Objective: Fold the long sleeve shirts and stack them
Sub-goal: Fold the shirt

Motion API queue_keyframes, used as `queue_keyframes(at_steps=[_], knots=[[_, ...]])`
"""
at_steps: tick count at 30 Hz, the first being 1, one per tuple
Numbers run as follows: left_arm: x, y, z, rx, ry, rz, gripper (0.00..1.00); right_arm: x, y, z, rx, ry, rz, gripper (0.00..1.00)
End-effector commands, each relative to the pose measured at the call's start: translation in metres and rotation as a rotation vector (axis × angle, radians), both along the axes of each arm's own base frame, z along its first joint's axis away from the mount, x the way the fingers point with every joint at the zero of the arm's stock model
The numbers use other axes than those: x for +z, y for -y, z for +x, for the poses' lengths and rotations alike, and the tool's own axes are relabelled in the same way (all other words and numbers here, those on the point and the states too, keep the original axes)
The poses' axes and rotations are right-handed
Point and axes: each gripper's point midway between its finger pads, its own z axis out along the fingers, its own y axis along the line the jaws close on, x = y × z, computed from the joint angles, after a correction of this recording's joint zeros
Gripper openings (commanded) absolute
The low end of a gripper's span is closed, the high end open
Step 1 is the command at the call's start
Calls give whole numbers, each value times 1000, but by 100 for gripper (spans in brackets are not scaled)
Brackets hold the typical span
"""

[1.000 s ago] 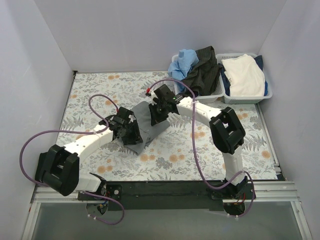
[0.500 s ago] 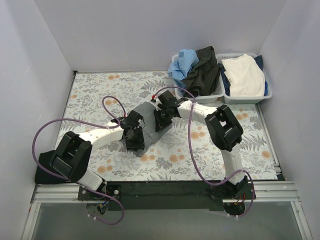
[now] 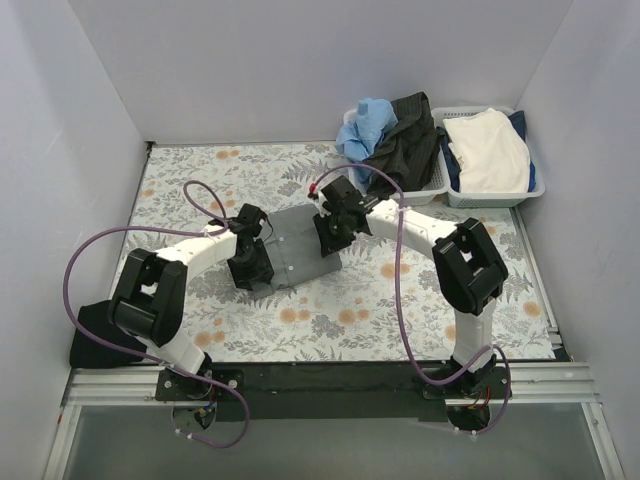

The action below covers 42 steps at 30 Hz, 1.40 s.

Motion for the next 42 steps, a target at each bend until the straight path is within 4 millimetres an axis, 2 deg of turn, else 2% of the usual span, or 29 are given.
queue_keyframes(at_steps=[1,2,5,9,12,14,16,19,22,25,29,31,32,35,38,39,41,42], knots=[[6,-20,8,26,13,69,50,29,17,52,-62,144,-37,28],[4,-23,7,27,6,69,51,18,18,58,-65,133,-63,29],[2,-29,8,56,2,44,53,-8,23,56,-58,80,-109,30],[8,-29,14,66,28,13,57,-36,11,37,-4,-23,-70,29],[14,-26,19,48,48,-8,60,-50,10,27,4,-63,-75,27],[22,-26,24,43,72,-14,61,-49,11,25,-3,-63,-78,27],[43,-29,34,35,147,-15,66,-53,20,23,-27,-62,-108,27],[70,-46,50,34,267,24,76,-54,33,23,-82,-56,-152,27],[89,-62,62,59,348,32,80,-56,49,24,-141,-74,-192,25],[96,-67,70,69,386,22,82,-37,47,30,-140,-29,-165,24],[97,-54,84,57,396,-48,82,-16,37,40,-110,21,-122,26],[97,-45,89,64,389,-92,82,-20,32,42,-91,16,-122,26],[90,-44,92,68,375,-96,82,-22,29,42,-83,9,-121,26],[83,-42,98,89,352,-102,82,-39,22,29,-34,-33,-137,25],[79,-47,107,115,362,-73,82,-47,3,3,53,-35,-155,23],[81,-50,114,132,369,-63,82,-47,-12,-15,106,-31,-153,23],[83,-61,124,176,377,-25,82,-42,-31,-33,182,-12,-136,23],[81,-73,129,215,373,-10,82,-36,-53,-57,266,-5,-111,23]])
